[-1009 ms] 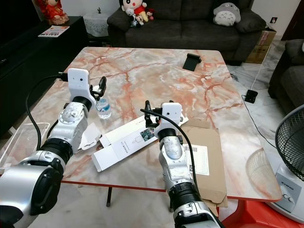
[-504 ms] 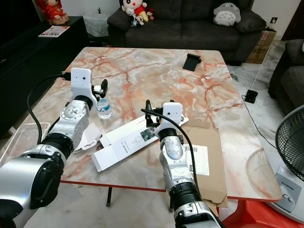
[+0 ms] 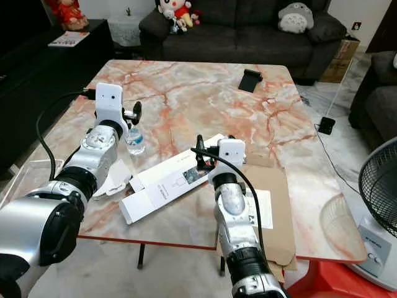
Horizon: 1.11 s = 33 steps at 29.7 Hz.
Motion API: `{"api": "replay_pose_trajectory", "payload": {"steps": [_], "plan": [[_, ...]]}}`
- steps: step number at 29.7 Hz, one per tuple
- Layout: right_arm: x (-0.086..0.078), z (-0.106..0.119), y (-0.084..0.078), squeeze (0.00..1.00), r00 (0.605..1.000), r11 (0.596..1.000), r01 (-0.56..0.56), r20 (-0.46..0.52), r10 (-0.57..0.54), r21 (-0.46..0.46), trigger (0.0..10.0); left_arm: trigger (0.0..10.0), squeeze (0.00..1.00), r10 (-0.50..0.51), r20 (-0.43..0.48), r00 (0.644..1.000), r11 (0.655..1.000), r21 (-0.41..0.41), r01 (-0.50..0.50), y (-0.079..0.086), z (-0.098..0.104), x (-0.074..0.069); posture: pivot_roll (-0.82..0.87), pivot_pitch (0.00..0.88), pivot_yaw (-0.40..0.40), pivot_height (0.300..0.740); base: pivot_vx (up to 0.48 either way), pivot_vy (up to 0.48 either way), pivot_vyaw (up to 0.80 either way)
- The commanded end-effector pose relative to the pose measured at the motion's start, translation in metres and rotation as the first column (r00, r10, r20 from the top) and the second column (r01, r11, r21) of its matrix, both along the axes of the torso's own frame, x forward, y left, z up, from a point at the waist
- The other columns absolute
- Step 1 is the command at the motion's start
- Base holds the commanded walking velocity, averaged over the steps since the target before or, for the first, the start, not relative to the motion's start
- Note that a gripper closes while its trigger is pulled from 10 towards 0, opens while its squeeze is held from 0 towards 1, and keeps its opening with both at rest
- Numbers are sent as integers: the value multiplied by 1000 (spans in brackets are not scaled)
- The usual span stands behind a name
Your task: Picking trash to rubbish bin
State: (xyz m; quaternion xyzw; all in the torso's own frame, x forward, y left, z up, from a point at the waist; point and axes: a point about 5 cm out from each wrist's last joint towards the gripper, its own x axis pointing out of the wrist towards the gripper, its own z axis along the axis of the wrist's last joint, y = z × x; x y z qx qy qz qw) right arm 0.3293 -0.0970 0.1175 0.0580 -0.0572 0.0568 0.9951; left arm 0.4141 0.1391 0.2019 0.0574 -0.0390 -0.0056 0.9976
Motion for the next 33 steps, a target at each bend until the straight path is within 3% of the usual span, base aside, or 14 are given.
{"api": "replay_pose_trajectory", "payload": {"steps": [1, 15, 33], "plan": [[-2, 5, 5, 0, 1000, 1000, -18, 17, 18, 0, 10000, 10000, 0, 25, -3, 1000, 999, 22, -25, 5, 7, 2, -125, 70, -20, 740, 0, 0, 0], [-13, 55, 12, 0, 976, 994, -88, 206, 74, 57, 10000, 10000, 0, 21, 15, 1000, 1000, 14, -22, 8, 11, 3, -131, 171, -49, 740, 0, 0, 0], [-13, 57, 8, 0, 979, 995, -87, 191, 75, 54, 10000, 10000, 0, -19, 110, 994, 996, 85, 10, 1, 34, 5, -122, 198, -50, 740, 0, 0, 0]]}}
